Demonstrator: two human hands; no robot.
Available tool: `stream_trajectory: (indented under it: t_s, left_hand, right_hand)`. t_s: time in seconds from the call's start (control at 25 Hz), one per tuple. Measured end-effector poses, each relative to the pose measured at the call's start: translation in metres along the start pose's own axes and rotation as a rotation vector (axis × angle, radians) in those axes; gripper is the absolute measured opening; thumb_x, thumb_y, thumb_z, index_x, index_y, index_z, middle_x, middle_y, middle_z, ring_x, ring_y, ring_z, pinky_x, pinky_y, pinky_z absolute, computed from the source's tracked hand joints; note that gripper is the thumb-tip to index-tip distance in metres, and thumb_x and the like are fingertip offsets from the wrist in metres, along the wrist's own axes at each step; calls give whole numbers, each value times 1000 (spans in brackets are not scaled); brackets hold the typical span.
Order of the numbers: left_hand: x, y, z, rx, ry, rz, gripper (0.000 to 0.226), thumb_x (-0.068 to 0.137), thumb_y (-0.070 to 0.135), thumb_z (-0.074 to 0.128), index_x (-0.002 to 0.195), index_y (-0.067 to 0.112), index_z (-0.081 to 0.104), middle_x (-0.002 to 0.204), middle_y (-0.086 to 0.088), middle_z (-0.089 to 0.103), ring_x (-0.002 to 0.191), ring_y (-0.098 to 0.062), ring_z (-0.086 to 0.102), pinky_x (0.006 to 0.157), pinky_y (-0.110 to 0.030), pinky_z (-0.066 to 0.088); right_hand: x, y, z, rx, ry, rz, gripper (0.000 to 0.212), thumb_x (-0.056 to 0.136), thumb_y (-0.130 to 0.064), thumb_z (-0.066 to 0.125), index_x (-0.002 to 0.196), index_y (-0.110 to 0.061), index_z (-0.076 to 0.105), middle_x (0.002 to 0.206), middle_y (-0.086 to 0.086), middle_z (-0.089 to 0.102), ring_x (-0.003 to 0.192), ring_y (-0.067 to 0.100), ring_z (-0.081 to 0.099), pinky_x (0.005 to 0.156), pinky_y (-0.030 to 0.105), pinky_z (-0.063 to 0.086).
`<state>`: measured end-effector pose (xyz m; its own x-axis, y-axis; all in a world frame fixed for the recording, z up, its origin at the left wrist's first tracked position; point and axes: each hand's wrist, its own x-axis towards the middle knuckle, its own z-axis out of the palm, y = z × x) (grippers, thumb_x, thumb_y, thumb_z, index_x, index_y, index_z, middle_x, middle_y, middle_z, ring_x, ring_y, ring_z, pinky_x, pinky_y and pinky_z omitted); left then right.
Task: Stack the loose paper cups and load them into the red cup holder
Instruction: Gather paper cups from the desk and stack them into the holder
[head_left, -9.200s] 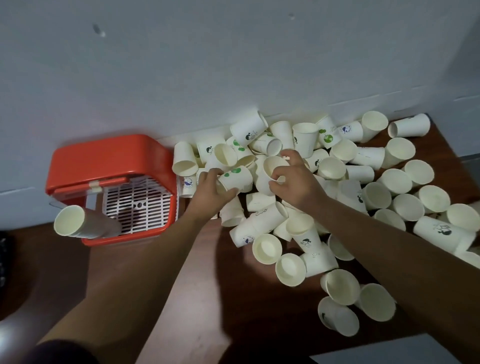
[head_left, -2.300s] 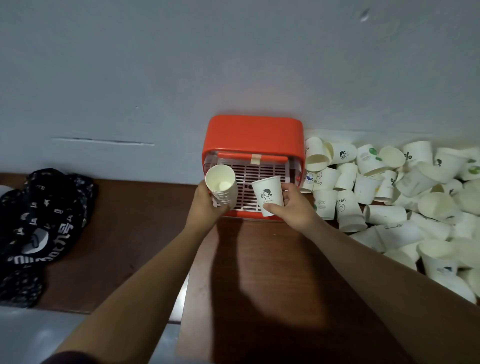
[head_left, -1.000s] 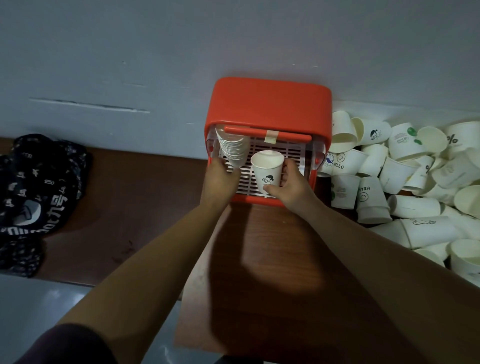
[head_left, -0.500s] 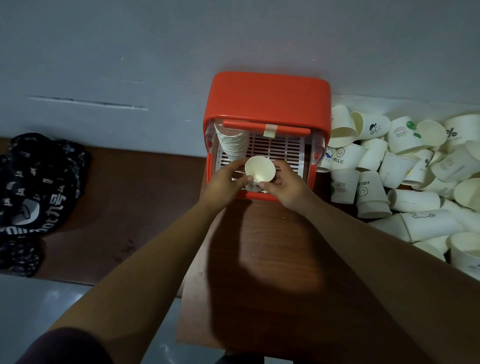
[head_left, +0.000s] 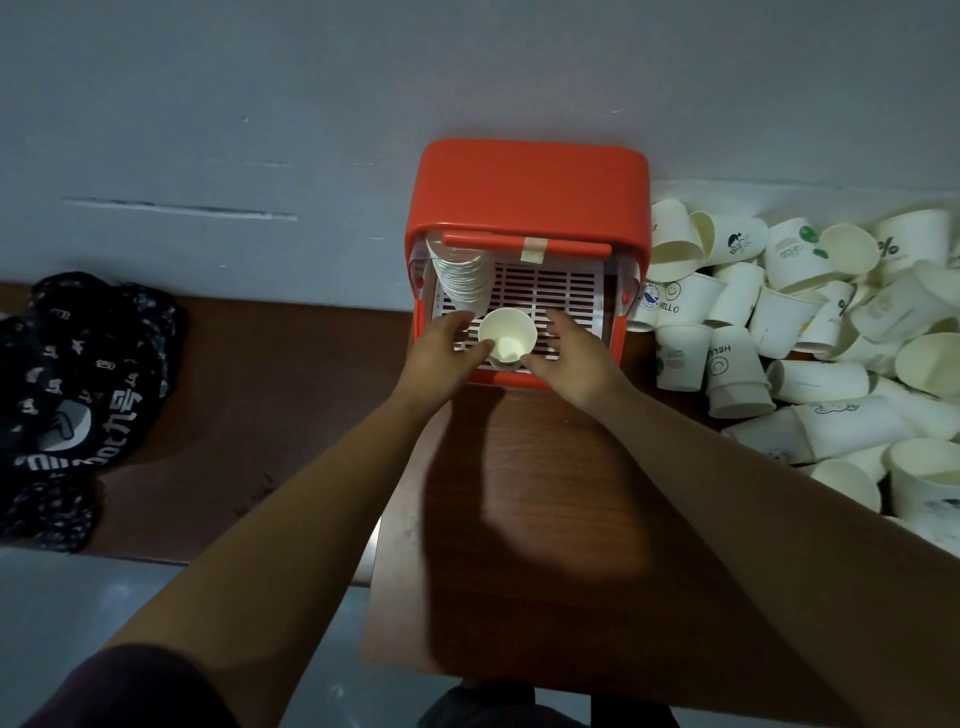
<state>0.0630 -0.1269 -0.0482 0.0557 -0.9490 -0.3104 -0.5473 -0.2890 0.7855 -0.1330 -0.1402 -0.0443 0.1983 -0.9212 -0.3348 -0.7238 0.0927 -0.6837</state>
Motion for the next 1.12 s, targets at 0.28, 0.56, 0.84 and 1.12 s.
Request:
stream_trajectory:
  t_s: [0.28,0.56,0.84,1.12]
  left_hand:
    - [-32,51,16,-14,-17,24,18,92,27,61,106,17,65,100,5,64,87,-1,59,75,-19,47]
    - [-49,134,104,7,-233,91,10,91,25,63,94,17,68,90,0,71,83,-14,65,78,-29,50]
    - [-59,181,214,242,-360,120,29,86,32,70,104,11,63,99,-4,66,89,-19,60,73,-28,46]
    - [-59,175,288,451,-496,200,58,82,18,72,136,13,51,133,-11,53,120,-29,53,101,-38,44]
  right_hand:
    - [-69,39,-79,-59,118,13,39,87,-26,69,123,-15,57,120,-2,58,108,10,55,86,18,43]
    - [-116,141,-179,-167,245,204,51,85,-26,70,130,-10,54,130,12,52,115,26,53,93,34,41]
    - [-151,216,-231,-303,243,203,53,81,-24,73,126,-2,54,125,18,48,113,32,51,96,42,44]
    - [-175,240,-220,-298,68,-51,75,72,-57,68,126,-6,58,125,12,55,118,30,52,103,45,42]
